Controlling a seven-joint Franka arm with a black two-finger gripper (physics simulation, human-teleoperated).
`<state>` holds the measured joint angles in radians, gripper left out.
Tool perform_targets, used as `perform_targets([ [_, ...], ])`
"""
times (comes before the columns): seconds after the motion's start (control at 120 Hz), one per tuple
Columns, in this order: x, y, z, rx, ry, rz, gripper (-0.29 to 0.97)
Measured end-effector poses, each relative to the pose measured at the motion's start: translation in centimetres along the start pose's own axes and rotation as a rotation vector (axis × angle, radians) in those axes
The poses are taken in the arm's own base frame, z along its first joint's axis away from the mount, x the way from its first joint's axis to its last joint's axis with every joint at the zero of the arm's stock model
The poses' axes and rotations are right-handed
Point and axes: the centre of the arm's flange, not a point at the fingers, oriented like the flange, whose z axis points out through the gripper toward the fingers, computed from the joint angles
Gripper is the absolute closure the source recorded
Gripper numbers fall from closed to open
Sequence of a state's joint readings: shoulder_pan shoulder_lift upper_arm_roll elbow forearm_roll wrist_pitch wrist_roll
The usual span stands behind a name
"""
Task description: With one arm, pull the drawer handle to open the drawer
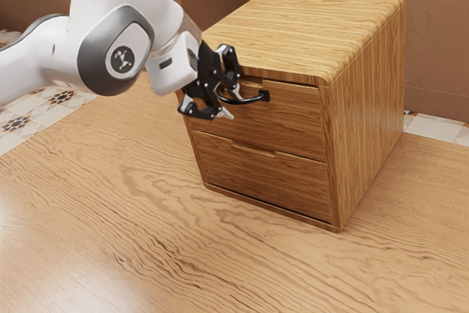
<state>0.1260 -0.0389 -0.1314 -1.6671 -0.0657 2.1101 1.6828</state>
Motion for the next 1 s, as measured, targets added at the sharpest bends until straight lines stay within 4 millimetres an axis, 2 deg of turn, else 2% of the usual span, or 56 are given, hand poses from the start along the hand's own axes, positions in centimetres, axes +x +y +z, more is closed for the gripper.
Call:
perform_targets([
  [0.117, 0.9, 0.0, -0.1, -0.002, 0.003, 0.015, 0.59],
  [0.458, 0.9, 0.0, -0.1, 0.002, 0.002, 0.012, 0.73],
  [0.575, 0.9, 0.0, -0.8, 0.013, -0.001, 0.010, 0.77],
  [0.75, 0.9, 0.1, -1.3, 0.020, -0.004, 0.010, 0.77],
  [1.0, 0.6, 0.9, -0.8, 0.009, -0.007, 0.004, 0.79],
])
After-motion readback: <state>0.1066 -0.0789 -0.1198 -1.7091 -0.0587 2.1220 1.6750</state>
